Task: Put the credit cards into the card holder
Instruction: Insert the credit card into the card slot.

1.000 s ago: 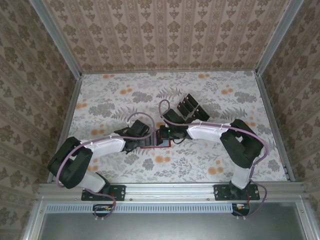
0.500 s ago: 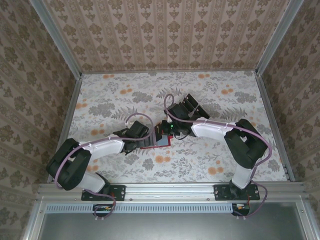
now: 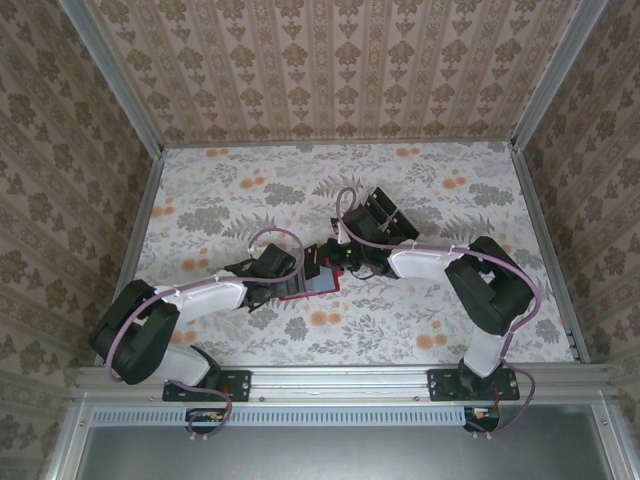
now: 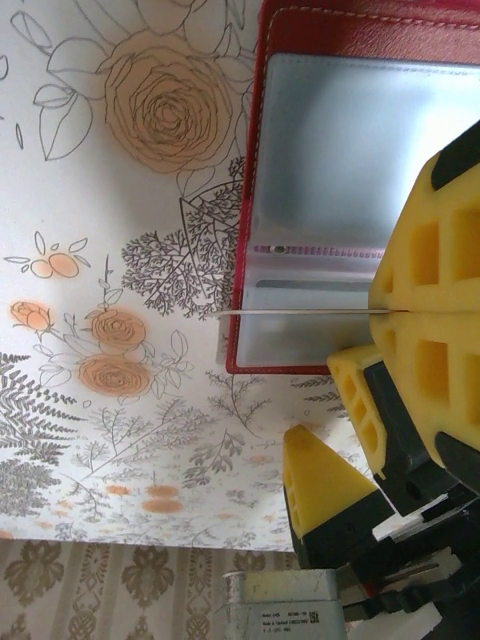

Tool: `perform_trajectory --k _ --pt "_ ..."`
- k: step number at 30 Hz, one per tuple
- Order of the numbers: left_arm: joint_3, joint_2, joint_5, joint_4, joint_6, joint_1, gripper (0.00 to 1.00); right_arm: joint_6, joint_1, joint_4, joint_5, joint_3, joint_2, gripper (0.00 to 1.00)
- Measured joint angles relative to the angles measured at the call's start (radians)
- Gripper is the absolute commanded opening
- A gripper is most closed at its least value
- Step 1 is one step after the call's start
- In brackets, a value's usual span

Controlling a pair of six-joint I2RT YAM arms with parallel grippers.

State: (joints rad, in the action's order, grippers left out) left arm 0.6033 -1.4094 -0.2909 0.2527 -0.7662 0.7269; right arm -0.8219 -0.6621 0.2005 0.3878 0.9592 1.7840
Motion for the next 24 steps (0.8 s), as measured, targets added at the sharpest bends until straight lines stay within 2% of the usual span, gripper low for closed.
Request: perform_trajectory --k 24 --pt "-0.003 0.001 -0.004 -0.001 -0.002 0.001 1.00 -0.024 0.002 0.156 0.043 -0.080 0.064 0.00"
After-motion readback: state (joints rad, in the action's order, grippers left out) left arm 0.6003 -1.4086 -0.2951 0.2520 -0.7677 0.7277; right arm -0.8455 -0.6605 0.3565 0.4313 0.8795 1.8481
